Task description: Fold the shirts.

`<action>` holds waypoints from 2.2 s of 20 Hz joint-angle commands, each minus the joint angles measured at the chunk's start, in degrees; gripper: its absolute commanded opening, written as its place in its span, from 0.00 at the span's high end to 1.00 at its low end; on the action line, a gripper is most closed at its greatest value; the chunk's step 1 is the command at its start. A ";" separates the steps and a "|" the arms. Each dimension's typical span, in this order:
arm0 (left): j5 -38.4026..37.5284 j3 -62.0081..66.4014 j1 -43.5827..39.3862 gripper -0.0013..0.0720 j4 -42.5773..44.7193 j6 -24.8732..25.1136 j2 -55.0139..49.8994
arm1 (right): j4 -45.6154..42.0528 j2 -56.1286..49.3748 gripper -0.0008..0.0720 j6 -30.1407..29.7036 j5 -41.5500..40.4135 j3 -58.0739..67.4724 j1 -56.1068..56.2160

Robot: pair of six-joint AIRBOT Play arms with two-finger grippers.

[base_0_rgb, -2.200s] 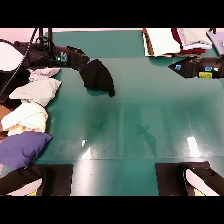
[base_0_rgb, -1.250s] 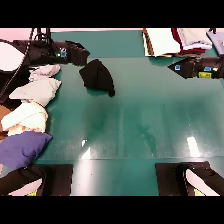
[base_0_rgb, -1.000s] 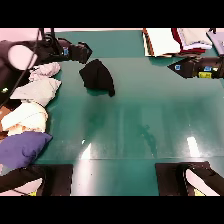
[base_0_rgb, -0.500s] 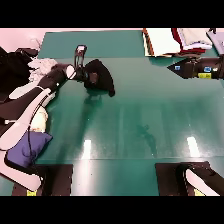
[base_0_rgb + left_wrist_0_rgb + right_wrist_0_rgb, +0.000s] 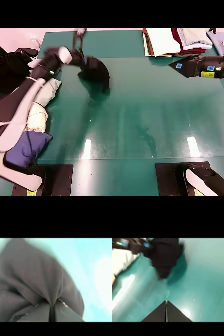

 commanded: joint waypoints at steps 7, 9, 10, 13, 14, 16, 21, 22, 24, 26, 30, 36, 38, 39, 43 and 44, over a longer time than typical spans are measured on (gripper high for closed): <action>-13.49 6.75 -6.64 0.95 0.28 3.43 25.38 | 1.05 7.82 0.96 -0.02 -14.32 0.07 0.04; -16.55 4.83 -11.52 0.95 0.28 3.43 24.63 | 1.03 7.37 0.96 -0.02 -13.31 0.96 0.04; -16.92 3.17 -13.86 0.95 0.28 3.48 23.98 | 1.03 6.62 0.96 -0.02 -12.15 2.29 0.04; -15.41 -3.32 -20.09 0.66 -1.25 4.92 20.28 | 1.01 3.28 0.96 -0.02 -7.39 8.26 0.04; -13.62 -5.03 -20.83 0.28 -2.14 4.92 19.23 | 1.01 1.99 0.96 -0.02 -5.31 10.56 0.04; -11.04 -5.77 -19.91 0.25 -0.90 4.50 17.29 | 1.03 -0.28 0.96 0.00 -1.57 14.47 0.04; -9.16 -7.04 -3.76 0.25 0.76 -1.36 16.09 | 0.98 -3.23 0.96 1.68 2.67 17.62 0.07; -9.29 -8.28 0.15 0.25 0.68 -2.93 15.26 | 1.01 -3.19 0.96 1.68 2.47 16.87 0.04; -10.47 -11.10 5.73 0.25 -2.01 -3.21 12.48 | 1.01 -3.19 0.96 1.68 2.43 15.15 0.04; -11.26 -14.40 9.16 0.25 -8.13 -2.99 8.20 | 1.03 -3.17 0.96 1.68 2.43 12.85 0.07; -9.51 -16.94 8.87 0.25 -19.21 3.43 -1.62 | 1.05 -3.19 0.96 2.12 2.38 8.66 0.04; -2.05 -16.94 1.90 0.25 -25.20 9.46 -9.62 | 0.98 -3.19 0.96 2.10 2.03 5.57 0.07; -0.50 -16.90 0.04 0.25 -25.16 9.44 -10.40 | 1.01 -3.17 0.96 2.10 2.05 5.62 0.07; 0.15 -16.87 -0.33 0.25 -24.98 9.42 -10.40 | 1.01 -3.17 0.96 2.12 2.10 5.62 0.07; -6.67 -10.91 2.71 0.95 -24.52 9.09 -10.23 | -0.28 -3.19 0.96 2.23 5.49 5.62 0.07; -9.40 -8.00 4.11 0.95 -24.30 9.07 -10.05 | -2.60 -3.21 0.96 3.52 7.13 5.60 0.07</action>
